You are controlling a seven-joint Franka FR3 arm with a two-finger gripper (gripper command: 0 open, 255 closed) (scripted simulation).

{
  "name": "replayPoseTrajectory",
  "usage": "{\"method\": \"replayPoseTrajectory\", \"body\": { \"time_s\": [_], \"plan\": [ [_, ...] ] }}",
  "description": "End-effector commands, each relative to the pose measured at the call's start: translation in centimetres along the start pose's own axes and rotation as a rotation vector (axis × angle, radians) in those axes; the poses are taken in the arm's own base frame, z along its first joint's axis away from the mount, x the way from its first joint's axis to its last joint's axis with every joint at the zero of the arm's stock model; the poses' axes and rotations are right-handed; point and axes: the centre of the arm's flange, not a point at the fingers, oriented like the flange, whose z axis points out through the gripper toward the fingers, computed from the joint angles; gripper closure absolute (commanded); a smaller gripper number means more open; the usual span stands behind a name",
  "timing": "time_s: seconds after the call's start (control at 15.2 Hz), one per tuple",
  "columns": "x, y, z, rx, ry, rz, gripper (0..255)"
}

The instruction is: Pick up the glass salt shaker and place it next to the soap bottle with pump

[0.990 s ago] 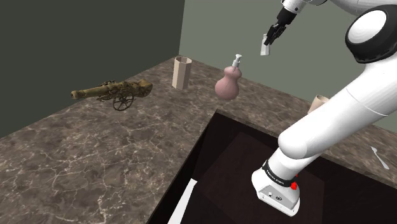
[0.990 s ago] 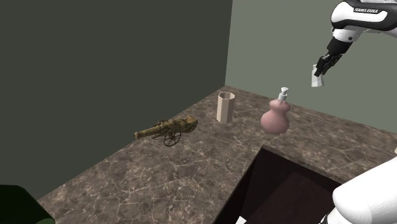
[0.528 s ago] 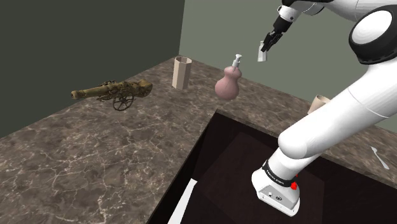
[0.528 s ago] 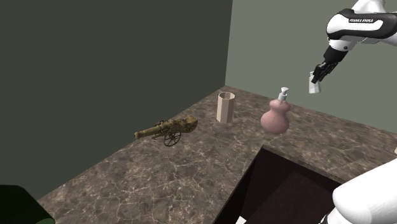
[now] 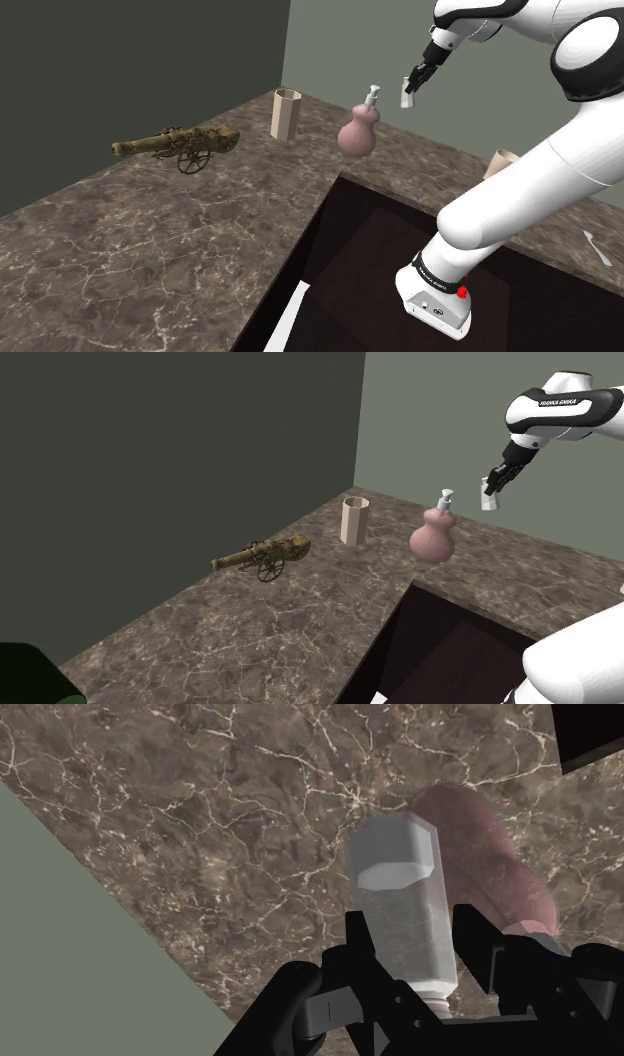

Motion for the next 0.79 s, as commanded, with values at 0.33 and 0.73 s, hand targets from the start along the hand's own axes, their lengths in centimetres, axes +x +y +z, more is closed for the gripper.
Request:
{"method": "replayPoseTrajectory", "body": {
  "time_s": [0.33,0.73],
  "plan": [
    [-0.8,-0.1,3.5,0.000,0.001,0.000,255],
    [-1.5,-0.2,6.6,0.000,0.001,0.000,255]
  ]
}}
